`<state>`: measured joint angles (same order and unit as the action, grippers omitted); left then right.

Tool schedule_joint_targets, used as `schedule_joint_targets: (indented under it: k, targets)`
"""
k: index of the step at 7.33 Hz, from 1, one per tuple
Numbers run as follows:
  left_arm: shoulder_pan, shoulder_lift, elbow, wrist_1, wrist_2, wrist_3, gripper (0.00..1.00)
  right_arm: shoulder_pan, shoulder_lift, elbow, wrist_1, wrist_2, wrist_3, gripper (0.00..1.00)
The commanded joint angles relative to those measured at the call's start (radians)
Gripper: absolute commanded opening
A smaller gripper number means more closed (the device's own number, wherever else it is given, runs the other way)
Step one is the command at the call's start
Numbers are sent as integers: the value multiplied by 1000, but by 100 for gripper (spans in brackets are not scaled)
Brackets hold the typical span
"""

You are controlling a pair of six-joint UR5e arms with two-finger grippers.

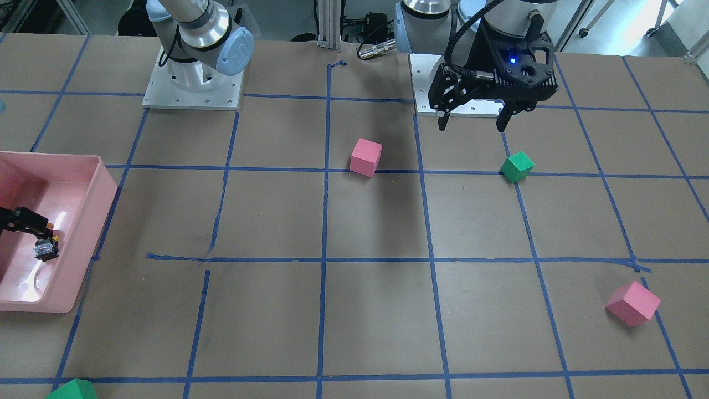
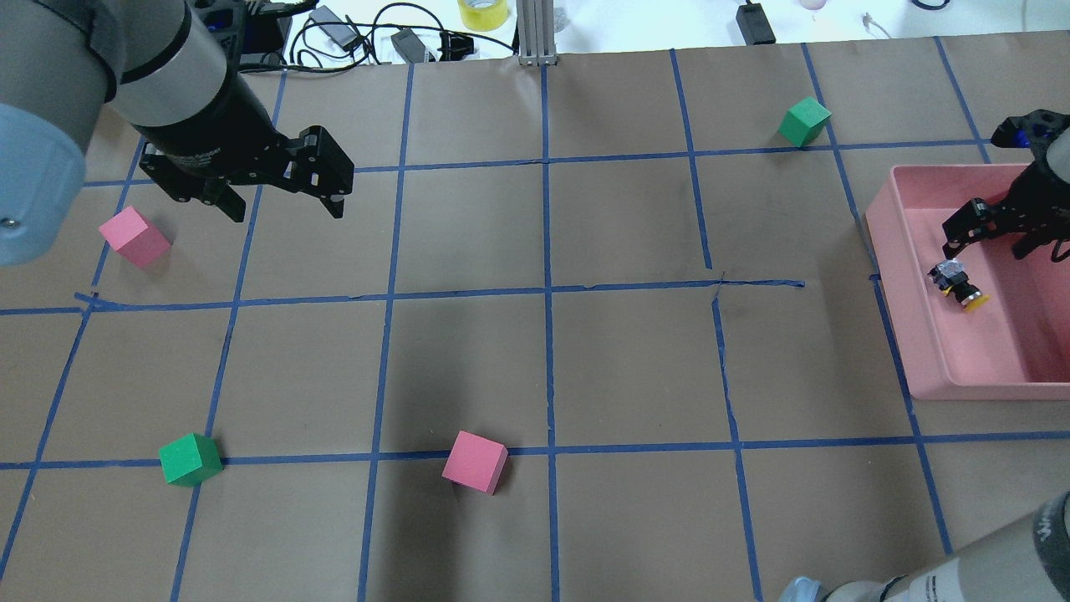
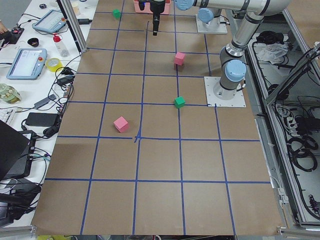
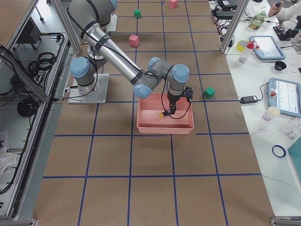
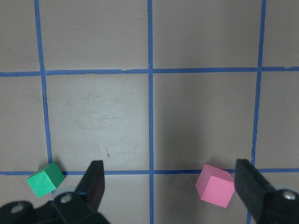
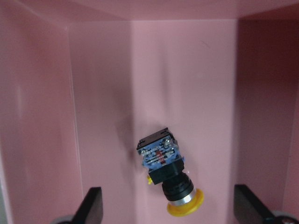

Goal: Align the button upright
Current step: 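Lower the right gripper and grasp the black switch body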

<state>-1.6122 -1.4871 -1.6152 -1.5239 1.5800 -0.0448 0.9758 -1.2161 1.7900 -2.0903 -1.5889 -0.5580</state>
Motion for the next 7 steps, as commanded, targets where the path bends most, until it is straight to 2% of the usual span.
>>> schedule_joint_targets:
  k: [1,7]
  targets:
    - [0,-1,0,1,0,-1,100,0,15,74,-78,-5,-46,100]
    - [0,1,0,1,0,0,100,-2,58,68,-123,-9,-22,100]
